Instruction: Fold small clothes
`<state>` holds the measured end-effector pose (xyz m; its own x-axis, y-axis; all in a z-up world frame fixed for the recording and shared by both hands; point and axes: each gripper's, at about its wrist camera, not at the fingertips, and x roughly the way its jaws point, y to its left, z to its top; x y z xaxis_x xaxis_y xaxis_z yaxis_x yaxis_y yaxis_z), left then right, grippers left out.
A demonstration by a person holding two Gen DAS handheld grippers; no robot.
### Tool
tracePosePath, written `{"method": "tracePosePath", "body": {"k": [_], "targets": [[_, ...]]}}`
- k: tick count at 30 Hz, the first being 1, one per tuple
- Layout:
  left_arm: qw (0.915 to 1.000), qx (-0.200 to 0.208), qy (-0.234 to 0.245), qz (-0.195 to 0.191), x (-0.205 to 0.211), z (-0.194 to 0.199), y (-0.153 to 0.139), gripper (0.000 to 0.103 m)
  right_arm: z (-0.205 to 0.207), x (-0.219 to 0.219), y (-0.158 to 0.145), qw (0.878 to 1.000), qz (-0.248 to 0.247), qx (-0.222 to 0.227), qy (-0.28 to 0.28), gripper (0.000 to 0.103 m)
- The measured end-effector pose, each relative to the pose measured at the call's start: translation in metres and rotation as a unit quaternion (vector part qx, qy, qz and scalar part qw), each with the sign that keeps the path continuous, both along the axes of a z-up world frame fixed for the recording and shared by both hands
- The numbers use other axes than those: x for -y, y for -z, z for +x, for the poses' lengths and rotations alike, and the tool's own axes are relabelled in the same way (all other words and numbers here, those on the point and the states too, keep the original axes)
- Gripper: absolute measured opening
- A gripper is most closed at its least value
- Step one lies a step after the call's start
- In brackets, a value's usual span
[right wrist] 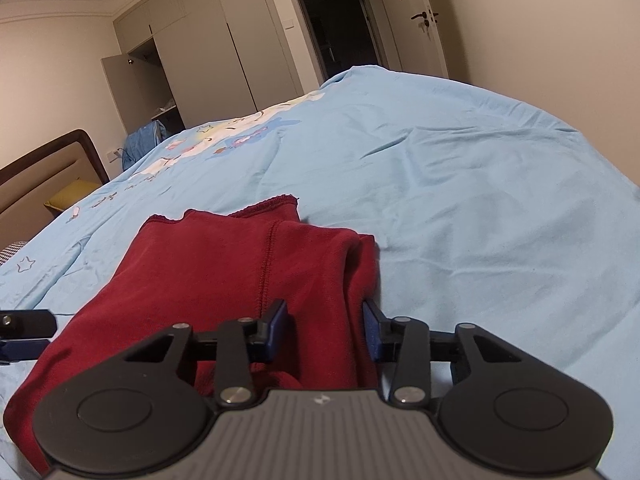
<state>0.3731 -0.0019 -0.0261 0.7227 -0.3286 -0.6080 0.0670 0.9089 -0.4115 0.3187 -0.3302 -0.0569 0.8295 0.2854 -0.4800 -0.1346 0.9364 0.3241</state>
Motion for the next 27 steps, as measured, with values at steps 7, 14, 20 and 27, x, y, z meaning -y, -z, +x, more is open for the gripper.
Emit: {"method": "tracePosePath", "body": {"k": [7, 14, 20, 27], "targets": [[0.9958, -0.043, 0.010, -0.081, -0.009, 0.020, 0.018, 0.069, 0.000, -0.004, 0.005, 1.000, -0.010, -0.001, 0.003, 0.039], [0.9930, -0.066, 0.016, -0.097, 0.000, 0.030, 0.029, 0.051, 0.000, -0.003, 0.009, 1.000, -0.001, -0.002, 0.007, 0.040], [0.9953, -0.063, 0.013, -0.073, 0.008, 0.030, 0.023, 0.038, -0.002, -0.007, 0.006, 1.000, -0.003, -0.001, 0.011, 0.033], [0.9993, -0.027, 0.026, -0.010, 0.023, 0.022, 0.000, 0.028, -0.012, -0.017, -0.011, 0.999, -0.026, 0.023, 0.008, 0.015]]}}
